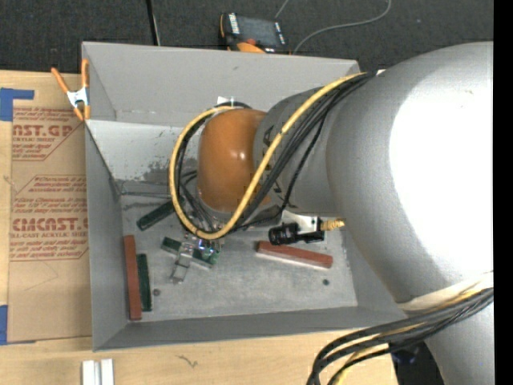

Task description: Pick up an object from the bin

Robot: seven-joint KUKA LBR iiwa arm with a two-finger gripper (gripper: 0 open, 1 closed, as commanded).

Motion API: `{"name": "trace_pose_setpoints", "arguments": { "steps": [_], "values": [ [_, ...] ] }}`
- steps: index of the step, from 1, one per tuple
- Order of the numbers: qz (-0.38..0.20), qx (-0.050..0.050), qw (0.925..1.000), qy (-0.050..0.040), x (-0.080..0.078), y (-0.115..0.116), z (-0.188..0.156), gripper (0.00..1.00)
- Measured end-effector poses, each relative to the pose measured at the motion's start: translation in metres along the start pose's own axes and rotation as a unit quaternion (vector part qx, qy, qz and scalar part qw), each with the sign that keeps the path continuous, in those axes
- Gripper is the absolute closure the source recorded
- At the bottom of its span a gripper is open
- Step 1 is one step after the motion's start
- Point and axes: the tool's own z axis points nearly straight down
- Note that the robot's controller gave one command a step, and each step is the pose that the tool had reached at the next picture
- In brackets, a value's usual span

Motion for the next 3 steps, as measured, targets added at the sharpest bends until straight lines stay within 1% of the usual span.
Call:
{"name": "trace_pose_setpoints", "arguments": {
  "steps": [1, 2, 3],
  "values": [
    [0.033, 0.0, 0.9995, 0.0009, 0.013, -0.005, 0.001, 0.0],
    [0.059, 0.001, 0.9982, 0.0018, 0.025, 0.0, 0.033, 0.0],
    [0.059, 0.0, 0.9983, 0.0009, 0.026, 0.0, 0.034, 0.0]
  ]
}}
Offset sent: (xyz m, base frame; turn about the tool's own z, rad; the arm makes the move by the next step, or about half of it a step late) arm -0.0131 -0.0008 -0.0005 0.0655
